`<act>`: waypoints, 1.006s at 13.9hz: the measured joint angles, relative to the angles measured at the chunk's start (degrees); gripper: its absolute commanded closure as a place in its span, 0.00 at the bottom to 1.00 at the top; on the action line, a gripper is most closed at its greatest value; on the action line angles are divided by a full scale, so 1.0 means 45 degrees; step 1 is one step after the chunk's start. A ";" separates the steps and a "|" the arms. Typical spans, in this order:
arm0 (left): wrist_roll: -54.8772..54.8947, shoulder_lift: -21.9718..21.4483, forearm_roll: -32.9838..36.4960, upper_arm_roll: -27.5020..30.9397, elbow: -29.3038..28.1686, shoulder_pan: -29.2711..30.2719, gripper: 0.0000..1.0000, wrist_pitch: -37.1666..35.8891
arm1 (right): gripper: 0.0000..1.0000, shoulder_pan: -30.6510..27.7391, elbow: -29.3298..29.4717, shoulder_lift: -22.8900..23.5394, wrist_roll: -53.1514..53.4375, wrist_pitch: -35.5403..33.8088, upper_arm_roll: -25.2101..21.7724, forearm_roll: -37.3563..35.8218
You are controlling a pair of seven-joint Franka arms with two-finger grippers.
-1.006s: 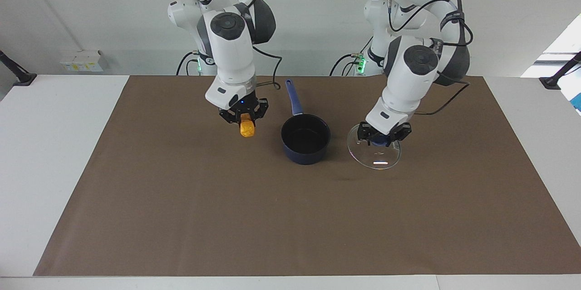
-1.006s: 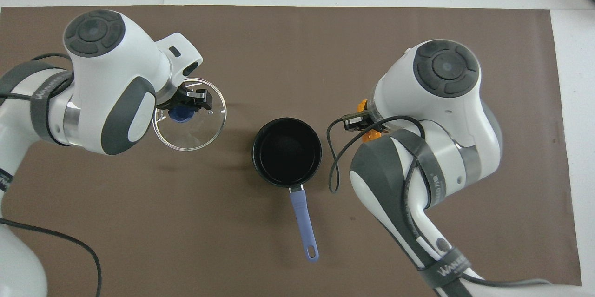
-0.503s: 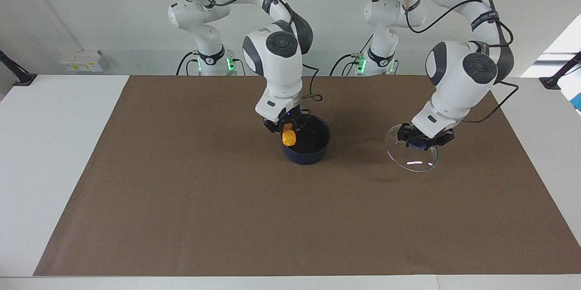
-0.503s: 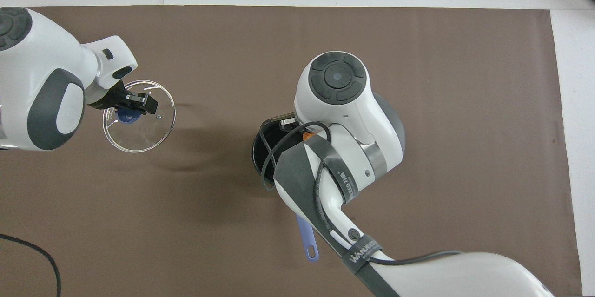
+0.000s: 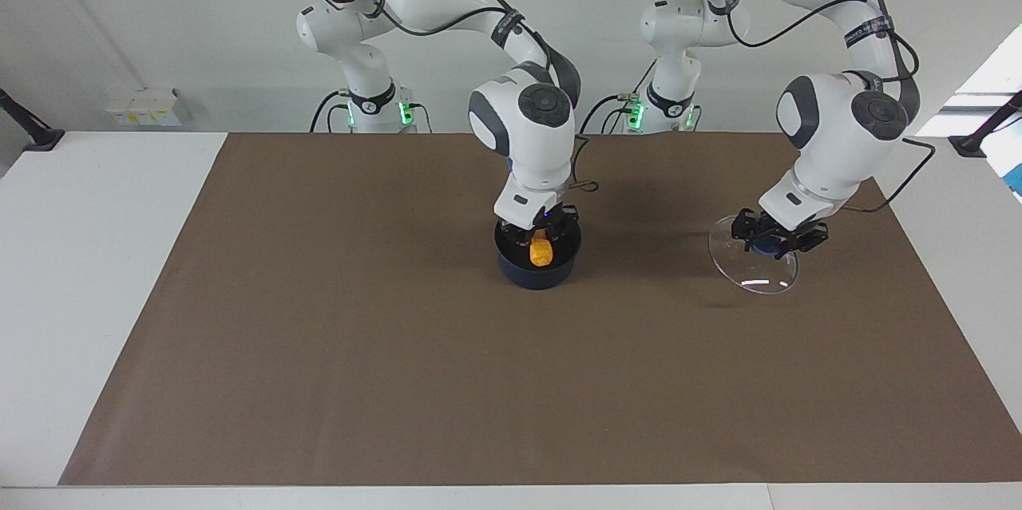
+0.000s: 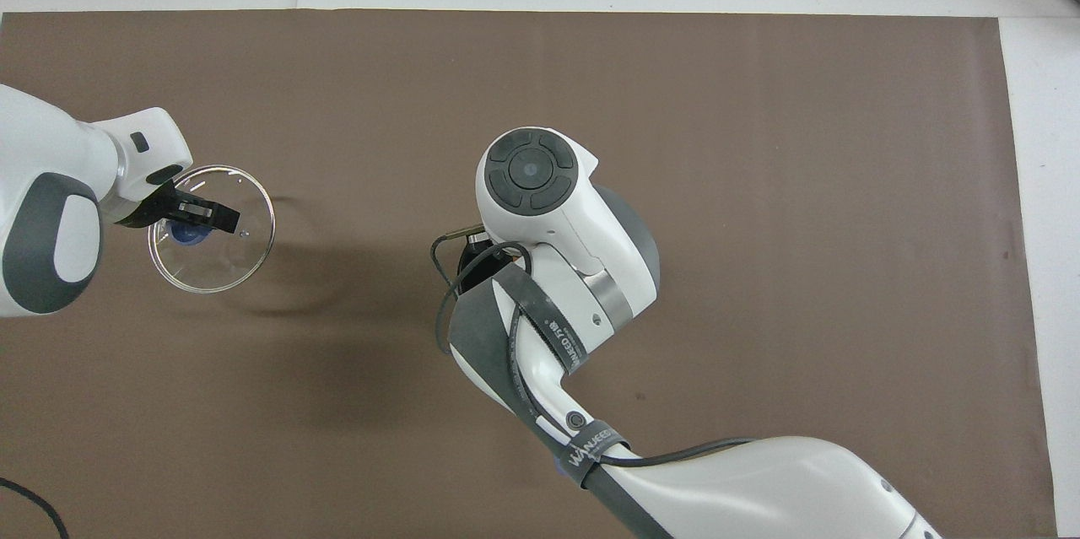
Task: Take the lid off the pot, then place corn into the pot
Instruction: 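Set the lid down with the left gripper while the right gripper lowers the corn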
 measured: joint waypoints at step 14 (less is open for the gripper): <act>0.0005 0.2288 0.0001 -0.0088 0.0214 -0.0002 0.00 0.3178 | 0.86 0.0389 -0.1354 0.0187 0.0000 0.1043 0.0025 0.0001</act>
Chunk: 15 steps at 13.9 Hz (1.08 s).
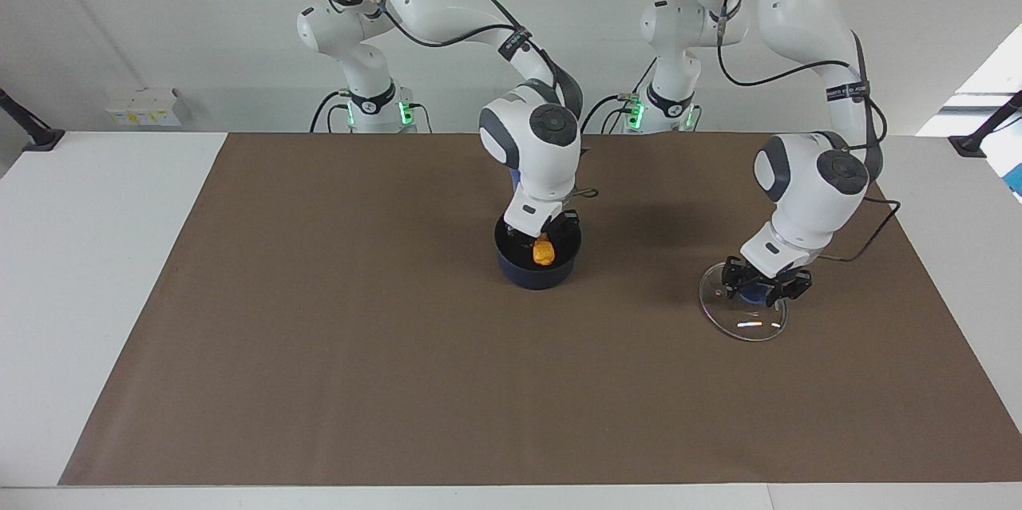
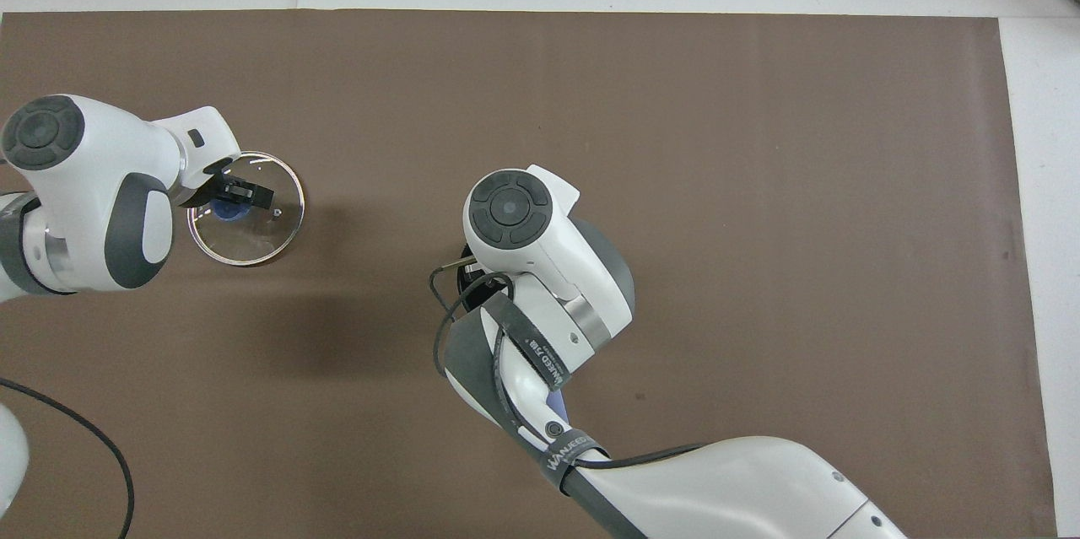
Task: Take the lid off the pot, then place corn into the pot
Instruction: 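Set the lid down with the left gripper while the right gripper lowers the corn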
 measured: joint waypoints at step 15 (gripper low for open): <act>-0.3061 -0.2626 -0.0006 -0.0121 0.2338 -0.0048 0.00 -0.5815 | 0.00 -0.1103 -0.0024 -0.1944 0.0170 -0.0498 -0.0396 -0.0046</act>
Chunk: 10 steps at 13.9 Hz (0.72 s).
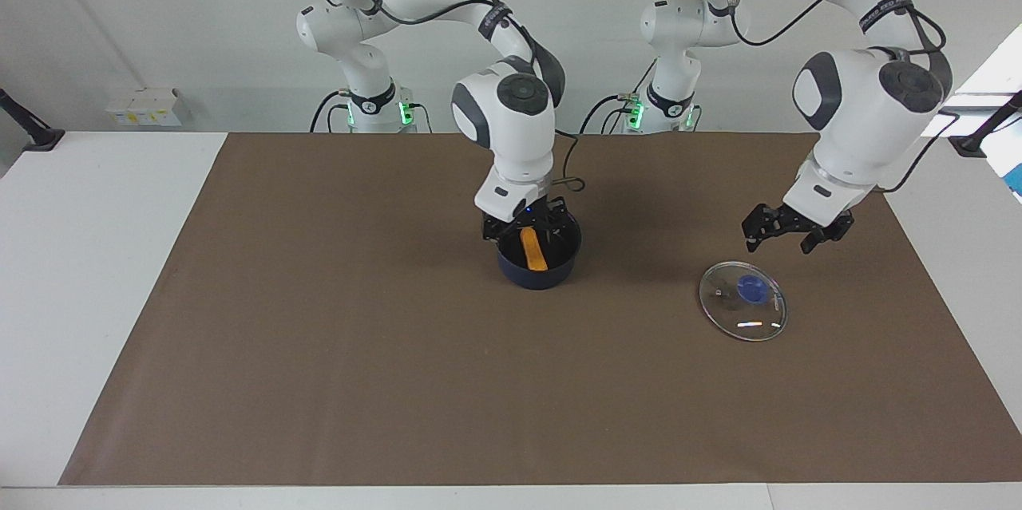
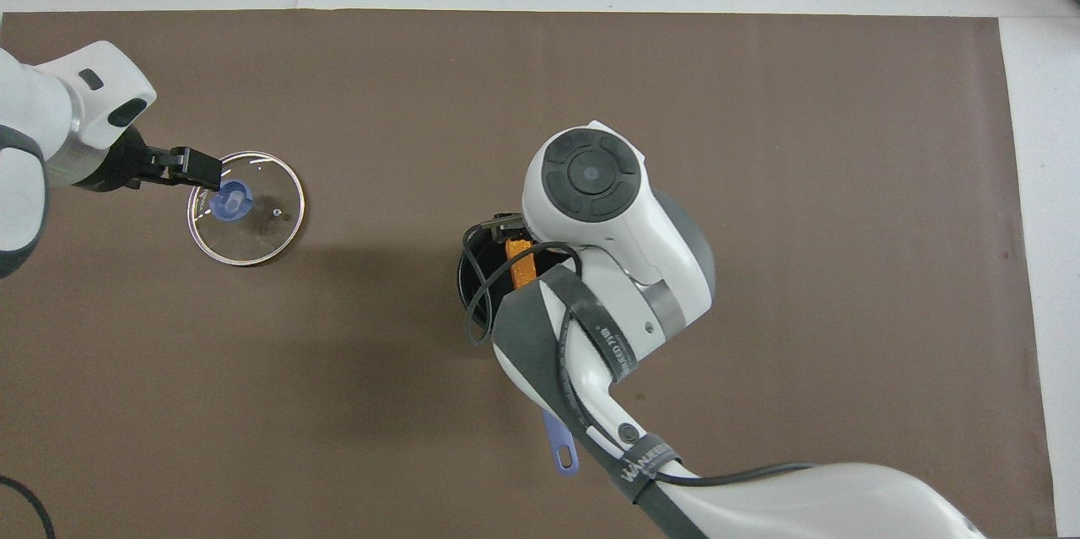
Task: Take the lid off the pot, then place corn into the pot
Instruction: 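Set the lid down with the left gripper while the right gripper lowers the corn, then release the corn into the pot and withdraw the right gripper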
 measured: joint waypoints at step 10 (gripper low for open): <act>0.0629 -0.0806 0.0001 0.0155 0.0422 0.0367 0.00 -0.1147 | 0.00 -0.3970 0.0024 -0.3413 -0.1982 -0.3750 -0.0047 -0.0082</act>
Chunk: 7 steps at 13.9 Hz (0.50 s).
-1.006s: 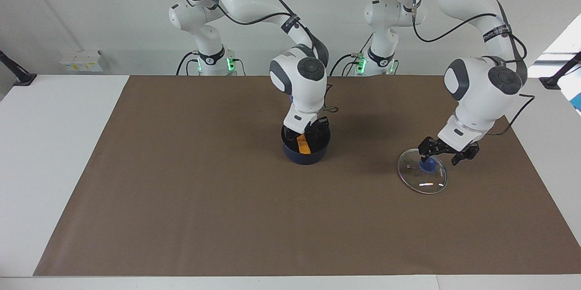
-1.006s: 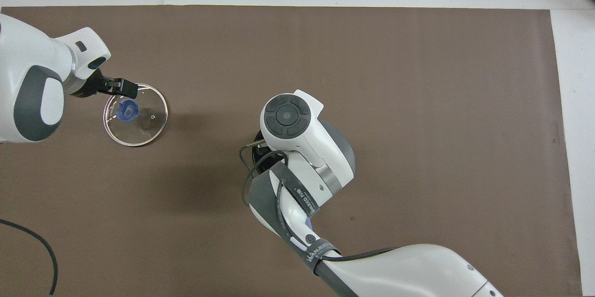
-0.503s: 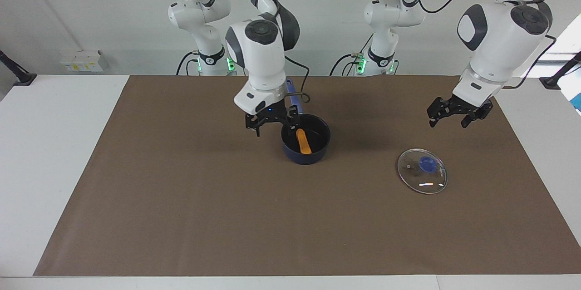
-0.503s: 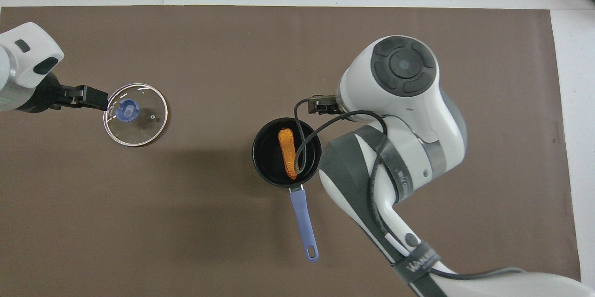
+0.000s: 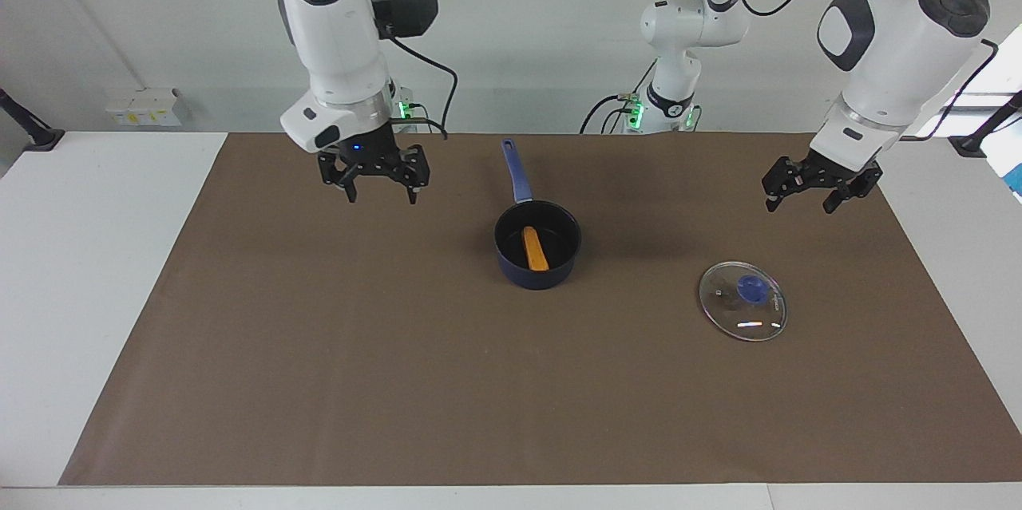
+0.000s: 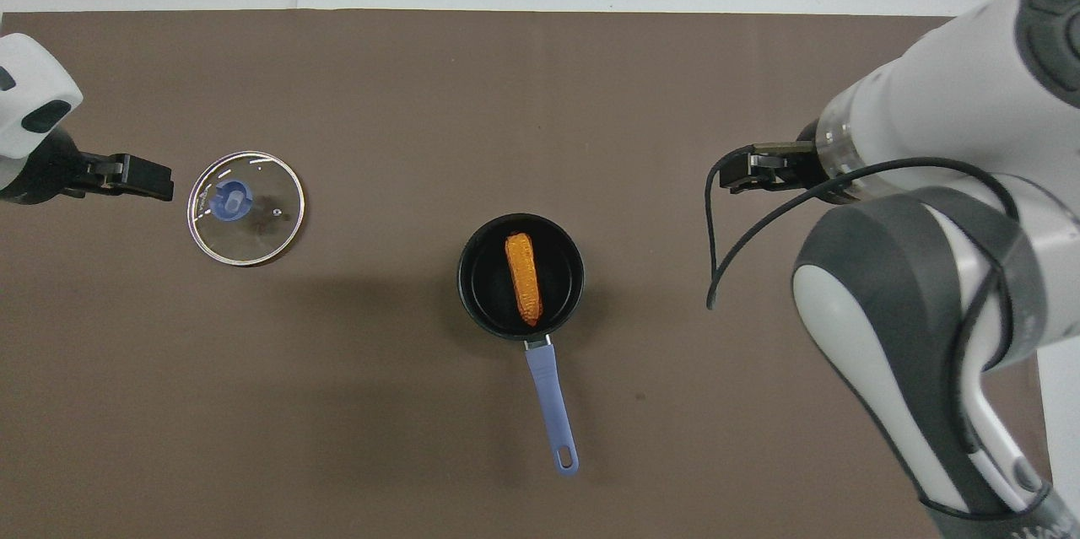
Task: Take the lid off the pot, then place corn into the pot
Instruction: 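Release the corn into the pot and withdraw the right gripper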
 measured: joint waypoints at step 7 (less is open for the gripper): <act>0.0127 0.0069 -0.0104 -0.0013 0.1328 0.0333 0.00 -0.1839 | 0.00 -0.1154 0.1169 -0.0746 -0.0015 -0.2370 -0.0020 0.0018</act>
